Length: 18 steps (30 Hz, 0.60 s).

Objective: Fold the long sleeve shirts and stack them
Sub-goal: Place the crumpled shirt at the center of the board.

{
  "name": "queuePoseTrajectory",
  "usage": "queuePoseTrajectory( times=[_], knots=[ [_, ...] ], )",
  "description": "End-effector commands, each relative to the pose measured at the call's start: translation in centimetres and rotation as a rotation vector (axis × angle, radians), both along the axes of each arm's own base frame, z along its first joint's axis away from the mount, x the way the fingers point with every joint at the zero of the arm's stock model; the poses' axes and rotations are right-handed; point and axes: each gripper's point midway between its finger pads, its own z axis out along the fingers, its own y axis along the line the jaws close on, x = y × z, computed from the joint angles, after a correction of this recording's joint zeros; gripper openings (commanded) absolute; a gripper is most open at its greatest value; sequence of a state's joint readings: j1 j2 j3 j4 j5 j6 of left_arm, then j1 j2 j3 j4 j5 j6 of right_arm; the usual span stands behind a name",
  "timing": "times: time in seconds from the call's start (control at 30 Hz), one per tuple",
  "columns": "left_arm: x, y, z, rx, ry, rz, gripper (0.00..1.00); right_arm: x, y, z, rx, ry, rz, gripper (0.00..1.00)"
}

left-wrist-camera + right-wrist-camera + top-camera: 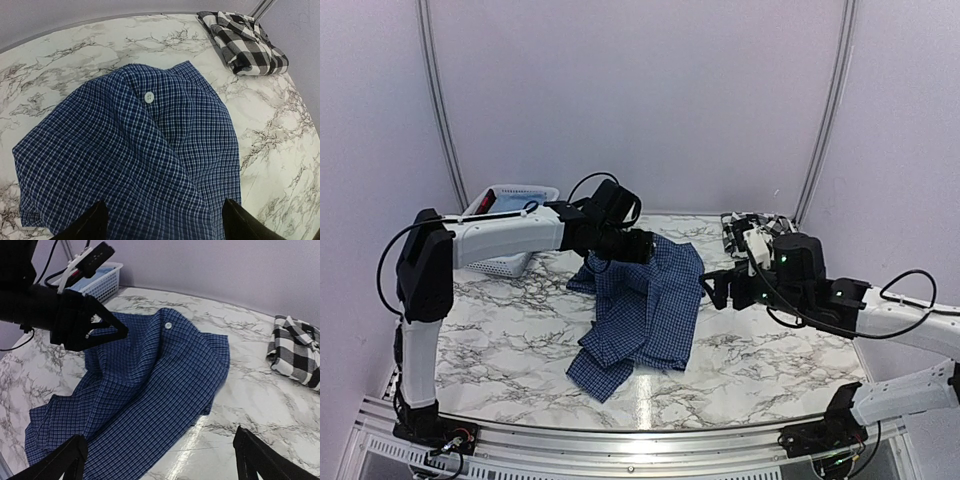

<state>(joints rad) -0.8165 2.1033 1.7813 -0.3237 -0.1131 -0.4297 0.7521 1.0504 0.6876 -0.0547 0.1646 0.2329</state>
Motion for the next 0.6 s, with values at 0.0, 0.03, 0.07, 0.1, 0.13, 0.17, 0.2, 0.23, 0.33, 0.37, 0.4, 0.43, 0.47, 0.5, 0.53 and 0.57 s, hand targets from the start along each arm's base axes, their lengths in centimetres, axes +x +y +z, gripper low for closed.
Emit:
queuePoseTrajectory(
  times=[0.0, 0.03, 0.07, 0.1, 0.13, 0.17, 0.2, 0.23, 0.33, 0.37, 0.4, 0.43, 0.47, 0.5, 0.53, 0.57],
  knots=[
    [-2.4, 2.6, 8.6, -0.097, -0.099, 0.038, 0.88, -2.2, 3.7, -0.1, 0.003, 0.028, 0.084, 0.98],
    [-2.8, 3.9, 8.9, -0.087, -0.109, 0.065, 0.92, -2.7, 4.7, -0.6, -0.006, 0.04, 0.091, 0.99],
    [-3.3, 5.4, 9.1, -0.078, -0.116, 0.097, 0.93, -3.1, 5.5, -1.0, -0.018, 0.052, 0.094, 0.98],
    [-3.7, 6.9, 9.0, -0.07, -0.117, 0.127, 0.94, -3.4, 6.3, -1.3, -0.033, 0.061, 0.086, 0.99],
    [-4.2, 8.6, 8.8, -0.063, -0.116, 0.16, 0.94, -3.8, 7.2, -1.8, -0.037, 0.08, 0.083, 0.99],
    [-4.7, 10.2, 8.5, -0.057, -0.111, 0.19, 0.95, -4.0, 8.0, -2.1, -0.042, 0.096, 0.077, 0.98],
    [-5.3, 11.5, 8.0, -0.056, -0.102, 0.213, 0.95, -4.3, 8.9, -2.8, -0.054, 0.118, 0.071, 0.98],
    [-5.8, 13.0, 7.5, -0.058, -0.088, 0.238, 0.95, -4.4, 9.5, -3.5, -0.063, 0.143, 0.054, 0.97],
    [-7.9, 15.6, 5.5, -0.053, -0.058, 0.264, 0.95, -4.4, 11.0, -6.5, -0.085, 0.237, 0.011, 0.94],
    [-8.5, 16.3, 4.8, -0.051, -0.046, 0.268, 0.95, -4.2, 11.2, -7.2, -0.081, 0.258, -0.005, 0.93],
    [-9.3, 17.0, 3.5, -0.037, -0.025, 0.272, 0.95, -4.1, 11.5, -7.6, -0.077, 0.269, -0.016, 0.91],
    [-9.8, 17.5, 2.7, -0.035, -0.013, 0.278, 0.95, -3.9, 11.9, -8.1, -0.079, 0.277, -0.02, 0.9],
    [-10.3, 17.9, 2.2, -0.041, -0.005, 0.282, 0.95, -3.6, 12.2, -8.5, -0.081, 0.28, -0.03, 0.89],
    [-10.7, 18.3, 1.5, -0.045, 0.007, 0.284, 0.95, -3.3, 12.4, -8.8, -0.085, 0.279, -0.041, 0.89],
    [-11.0, 18.5, 0.9, -0.056, 0.014, 0.288, 0.95, -3.0, 12.7, -9.2, -0.096, 0.28, -0.055, 0.88],
    [-11.4, 18.7, 0.3, -0.063, 0.024, 0.288, 0.95, -2.6, 12.9, -9.5, -0.109, 0.278, -0.075, 0.87]
  ],
)
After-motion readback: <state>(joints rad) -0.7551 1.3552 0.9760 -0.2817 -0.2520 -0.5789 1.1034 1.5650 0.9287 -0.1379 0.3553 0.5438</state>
